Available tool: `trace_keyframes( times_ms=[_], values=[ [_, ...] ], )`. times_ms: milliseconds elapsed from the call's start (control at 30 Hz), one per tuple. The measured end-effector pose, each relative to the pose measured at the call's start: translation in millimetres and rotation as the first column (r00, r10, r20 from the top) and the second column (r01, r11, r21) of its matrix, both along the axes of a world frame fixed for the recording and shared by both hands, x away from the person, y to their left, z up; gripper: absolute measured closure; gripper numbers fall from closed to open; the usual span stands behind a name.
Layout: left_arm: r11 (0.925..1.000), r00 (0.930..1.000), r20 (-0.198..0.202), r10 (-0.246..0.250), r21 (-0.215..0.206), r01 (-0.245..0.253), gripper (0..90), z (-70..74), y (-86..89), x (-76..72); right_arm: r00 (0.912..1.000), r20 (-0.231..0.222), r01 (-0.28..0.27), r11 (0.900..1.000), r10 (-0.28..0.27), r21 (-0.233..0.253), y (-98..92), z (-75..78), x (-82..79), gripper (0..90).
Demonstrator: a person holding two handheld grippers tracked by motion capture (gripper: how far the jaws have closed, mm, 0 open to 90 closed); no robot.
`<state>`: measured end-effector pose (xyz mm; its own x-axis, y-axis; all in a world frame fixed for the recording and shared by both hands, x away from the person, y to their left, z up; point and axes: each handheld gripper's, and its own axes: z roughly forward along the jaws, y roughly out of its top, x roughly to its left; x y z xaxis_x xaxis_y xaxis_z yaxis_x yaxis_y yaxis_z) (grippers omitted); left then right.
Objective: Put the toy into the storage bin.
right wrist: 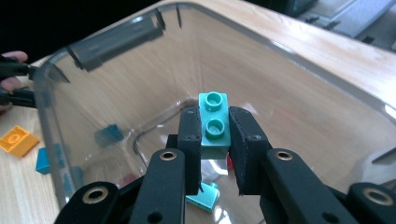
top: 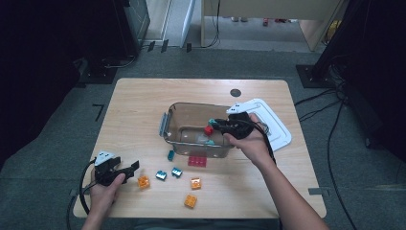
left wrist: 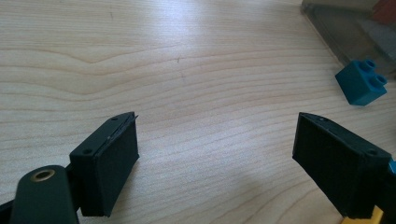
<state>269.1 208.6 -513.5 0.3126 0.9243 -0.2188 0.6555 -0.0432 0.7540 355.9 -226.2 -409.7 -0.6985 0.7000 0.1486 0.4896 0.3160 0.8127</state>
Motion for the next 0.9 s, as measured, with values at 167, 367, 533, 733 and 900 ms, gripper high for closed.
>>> trace_keyframes(
  times_ms=[167,367,533,733,900],
  values=[
    [1.0000,1.0000,0.000,0.000,-0.001,0.000,14.2,0.0,0.0,0.0,0.9999,-0.014,0.006,1.000,-0.006,-0.009,-0.1,-2.3,2.4,76.5],
    [1.0000,1.0000,0.000,0.001,-0.001,-0.001,14.2,0.0,0.1,0.0,0.9998,-0.015,0.011,1.000,-0.011,-0.011,-0.1,-3.0,3.5,75.8],
    [1.0000,1.0000,0.000,0.001,-0.001,-0.001,14.2,0.0,0.0,0.0,0.9998,-0.014,0.013,1.000,-0.013,-0.013,-0.6,-3.1,4.0,75.6],
    [1.0000,1.0000,0.000,0.000,-0.001,0.000,14.2,0.0,0.1,0.0,0.9997,-0.015,0.017,1.000,-0.017,-0.012,-0.9,-3.1,4.1,75.0],
    [1.0000,1.0000,0.000,-0.001,-0.002,0.001,14.2,0.0,0.1,-0.1,0.9995,-0.014,0.026,0.999,-0.027,-0.020,-1.8,-3.1,4.6,71.0]
  ],
)
